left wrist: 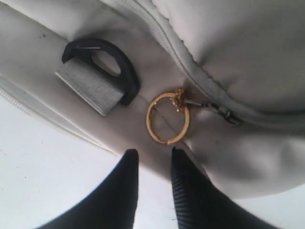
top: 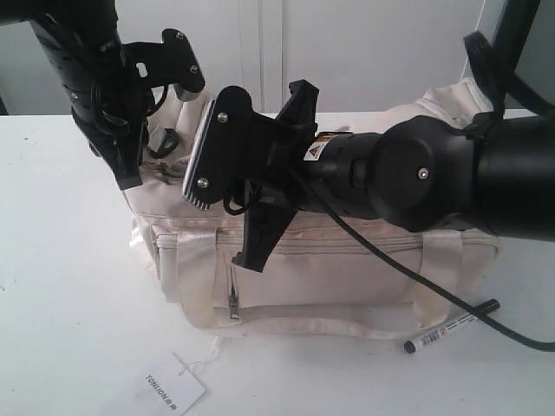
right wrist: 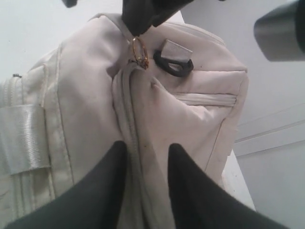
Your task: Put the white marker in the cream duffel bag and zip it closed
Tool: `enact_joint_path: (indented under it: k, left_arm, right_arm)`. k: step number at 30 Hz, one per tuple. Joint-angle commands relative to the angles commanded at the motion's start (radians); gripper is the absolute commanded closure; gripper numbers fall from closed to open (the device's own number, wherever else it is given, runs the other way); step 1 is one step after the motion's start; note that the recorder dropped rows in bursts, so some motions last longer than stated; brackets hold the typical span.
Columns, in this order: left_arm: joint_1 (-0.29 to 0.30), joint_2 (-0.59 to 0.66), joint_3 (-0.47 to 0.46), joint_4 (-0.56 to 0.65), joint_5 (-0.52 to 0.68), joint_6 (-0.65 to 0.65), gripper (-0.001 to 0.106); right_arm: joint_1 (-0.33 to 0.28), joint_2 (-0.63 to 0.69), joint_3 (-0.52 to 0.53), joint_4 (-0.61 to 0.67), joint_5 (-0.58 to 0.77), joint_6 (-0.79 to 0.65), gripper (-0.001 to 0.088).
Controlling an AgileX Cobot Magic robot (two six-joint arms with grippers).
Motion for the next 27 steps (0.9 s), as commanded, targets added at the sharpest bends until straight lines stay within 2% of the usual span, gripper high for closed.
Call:
enact_joint_path:
  k: [2,3,8,10,14,15,16,20,27]
  left_arm:
    - [0.000,-0.016,-0.001,0.000,0.004,-0.019,0.069]
    - [0.000,-0.034,-0.001,0.000,0.012,-0.035,0.069]
    - [0.000,-0.098,-0.001,-0.002,0.082,-0.076,0.069]
    - [0.000,-0.122,-0.001,-0.035,0.108,-0.089,0.069]
    - [-0.002,-0.158,-0.001,-0.184,0.085,-0.097,0.074]
    - [-0.002,-0.162,-0.001,-0.216,0.072,-0.097,0.077]
    - [-0.002,-0.164,-0.001,-0.261,0.059,-0.097,0.082]
    - [-0.002,-0.170,-0.001,-0.373,0.037,-0.075,0.105]
    - [-0.002,-0.170,-0.001,-0.475,0.018,-0.051,0.105]
  right_arm:
    - [0.000,-0.002,0.000,0.000,-0.010,0.077,0.0397]
    - [0.000,-0.008,0.000,0.000,-0.012,0.161,0.0390]
    - [0.000,-0.092,0.000,0.000,0.008,0.414,0.0396]
    - [0.000,-0.152,0.000,0.000,0.080,0.493,0.0429]
    - [-0.002,-0.248,0.000,0.000,0.303,0.602,0.0770]
    - [-0.002,-0.265,0.000,0.000,0.336,0.617,0.0840]
    - [-0.012,-0.282,0.000,-0.002,0.379,0.653,0.0868]
    - [-0.125,-0.343,0.000,-0.019,0.567,0.782,0.0868]
    - [-0.276,-0.364,0.000,-0.160,0.771,0.890,0.0868]
